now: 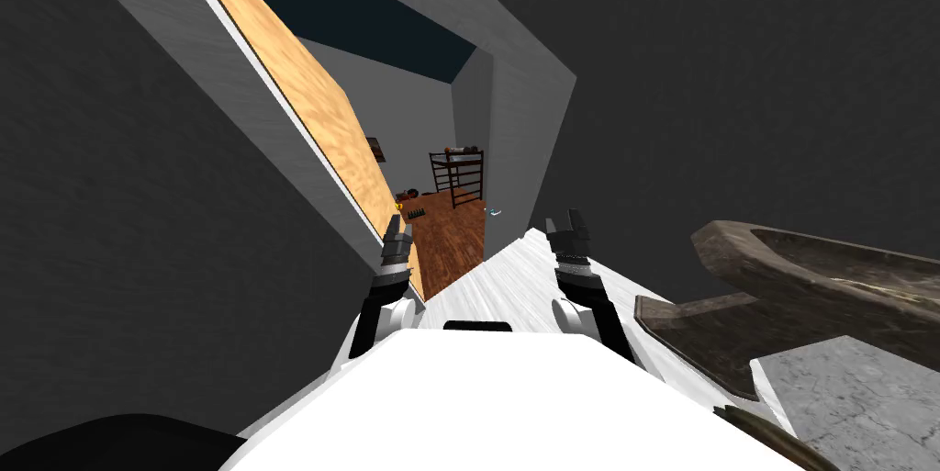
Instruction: Push the door open
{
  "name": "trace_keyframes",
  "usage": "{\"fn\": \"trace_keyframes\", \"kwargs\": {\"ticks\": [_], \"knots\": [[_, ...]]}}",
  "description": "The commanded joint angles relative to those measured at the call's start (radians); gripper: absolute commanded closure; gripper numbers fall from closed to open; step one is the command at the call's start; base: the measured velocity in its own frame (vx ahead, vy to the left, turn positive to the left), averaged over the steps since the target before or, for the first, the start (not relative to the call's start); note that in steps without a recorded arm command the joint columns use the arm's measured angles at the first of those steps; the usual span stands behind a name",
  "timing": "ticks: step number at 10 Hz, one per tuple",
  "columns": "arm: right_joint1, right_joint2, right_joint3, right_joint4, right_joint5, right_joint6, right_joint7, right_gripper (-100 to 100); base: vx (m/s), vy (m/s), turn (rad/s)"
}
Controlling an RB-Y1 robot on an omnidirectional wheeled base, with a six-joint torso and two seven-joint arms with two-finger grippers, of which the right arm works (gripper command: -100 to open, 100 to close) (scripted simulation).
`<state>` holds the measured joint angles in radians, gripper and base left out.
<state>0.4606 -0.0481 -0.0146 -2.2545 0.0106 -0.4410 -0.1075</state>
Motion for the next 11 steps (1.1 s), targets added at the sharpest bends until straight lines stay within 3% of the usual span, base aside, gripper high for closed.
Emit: {"fn": "trace_keyframes", "kwargs": {"ticks": [1, 11], "knots": [[-0.007, -0.005, 0.007, 0.032, 0.001, -0.008, 0.001, -100, 0.043, -0.024, 0.067], [-0.062, -0.03, 0.062, 0.284, 0.009, -0.07, 0.005, -100, 0.1, -0.074, 0.075]]}}
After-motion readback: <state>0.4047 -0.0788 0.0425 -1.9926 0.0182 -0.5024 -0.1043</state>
